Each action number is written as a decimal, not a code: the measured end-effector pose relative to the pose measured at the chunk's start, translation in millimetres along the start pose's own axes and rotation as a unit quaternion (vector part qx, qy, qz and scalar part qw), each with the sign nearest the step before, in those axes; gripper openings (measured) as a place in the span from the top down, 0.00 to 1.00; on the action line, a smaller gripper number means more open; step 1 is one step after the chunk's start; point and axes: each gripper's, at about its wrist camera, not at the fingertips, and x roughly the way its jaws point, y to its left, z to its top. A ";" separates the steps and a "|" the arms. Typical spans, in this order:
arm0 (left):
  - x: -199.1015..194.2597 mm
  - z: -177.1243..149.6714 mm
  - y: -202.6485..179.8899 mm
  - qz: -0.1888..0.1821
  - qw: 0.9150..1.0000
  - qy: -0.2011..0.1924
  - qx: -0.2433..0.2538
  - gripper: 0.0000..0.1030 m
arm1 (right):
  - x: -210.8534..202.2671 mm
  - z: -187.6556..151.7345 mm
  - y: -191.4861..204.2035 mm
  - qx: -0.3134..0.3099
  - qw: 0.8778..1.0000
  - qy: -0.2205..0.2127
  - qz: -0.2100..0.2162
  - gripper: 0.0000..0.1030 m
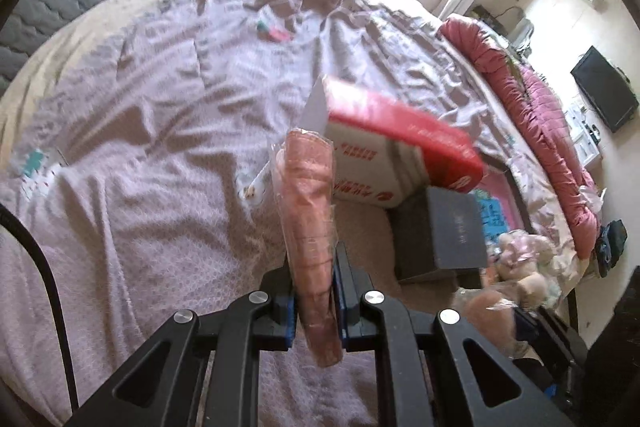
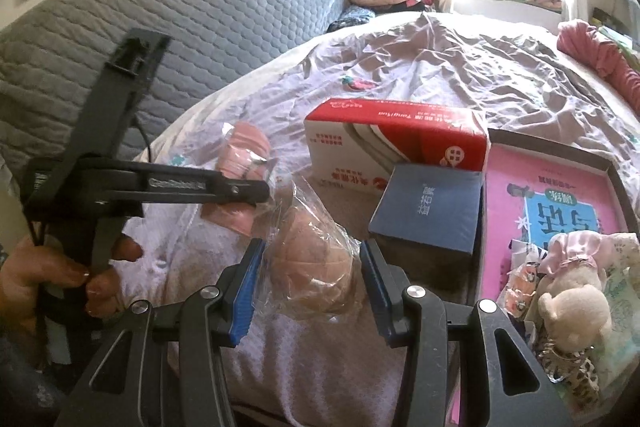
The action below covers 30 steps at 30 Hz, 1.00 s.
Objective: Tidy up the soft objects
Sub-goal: 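Carry the pink roll and bread bag with both tools over the pink tray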
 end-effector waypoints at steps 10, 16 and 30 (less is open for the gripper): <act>-28.1 4.2 -47.6 -0.030 0.998 -0.022 0.040 0.85 | -37.6 6.9 -11.9 0.026 0.999 -0.039 -0.012 0.52; -32.9 -3.5 -79.4 -0.039 0.996 -0.021 0.072 0.85 | -66.0 11.2 -26.3 0.045 0.997 -0.066 -0.024 0.52; -25.9 -29.7 -152.5 -0.068 0.987 0.003 0.145 0.85 | -133.5 7.5 -81.2 0.108 0.983 -0.129 -0.073 0.52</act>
